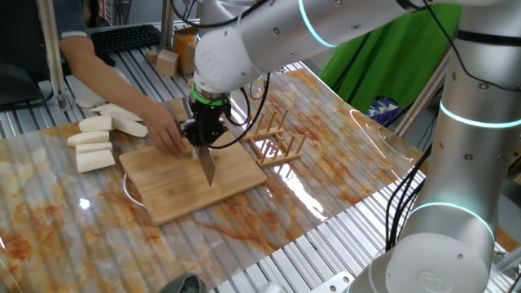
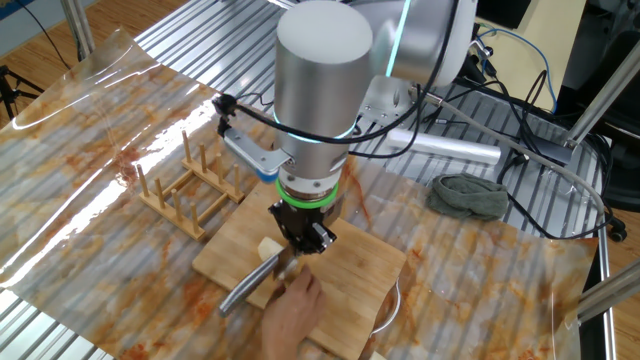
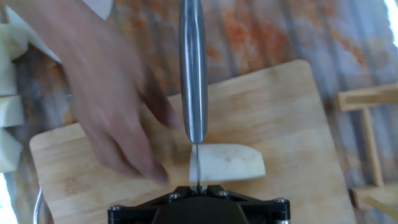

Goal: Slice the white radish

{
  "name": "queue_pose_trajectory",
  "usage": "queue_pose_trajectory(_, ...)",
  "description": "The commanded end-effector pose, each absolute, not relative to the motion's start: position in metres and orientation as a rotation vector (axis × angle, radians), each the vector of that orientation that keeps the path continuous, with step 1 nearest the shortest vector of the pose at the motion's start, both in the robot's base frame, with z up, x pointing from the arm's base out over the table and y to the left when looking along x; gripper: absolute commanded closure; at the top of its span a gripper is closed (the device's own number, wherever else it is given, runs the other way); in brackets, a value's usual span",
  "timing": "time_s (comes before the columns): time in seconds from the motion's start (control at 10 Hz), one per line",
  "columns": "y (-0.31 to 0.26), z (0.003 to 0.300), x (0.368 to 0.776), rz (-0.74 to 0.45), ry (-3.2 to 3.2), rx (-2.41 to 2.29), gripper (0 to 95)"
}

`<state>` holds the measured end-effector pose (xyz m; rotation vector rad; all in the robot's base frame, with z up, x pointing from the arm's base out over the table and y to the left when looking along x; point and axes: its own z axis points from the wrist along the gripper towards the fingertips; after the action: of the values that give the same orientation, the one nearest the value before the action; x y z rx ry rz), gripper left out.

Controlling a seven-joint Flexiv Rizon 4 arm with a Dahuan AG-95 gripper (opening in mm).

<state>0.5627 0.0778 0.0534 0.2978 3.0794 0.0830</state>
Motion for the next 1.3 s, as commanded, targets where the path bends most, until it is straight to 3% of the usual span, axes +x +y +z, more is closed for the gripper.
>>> queue_pose_trajectory(0.1, 0.079, 0.057, 0.562, 0.111, 3.049, 0.254, 95.0)
queue_pose_trajectory(0.4, 0.078, 0.059, 0.563, 0.163, 3.015, 0.212, 95.0)
queue_pose_trajectory(1.3, 0.076, 0.06, 0.551, 0.156, 2.951, 0.197, 95.0)
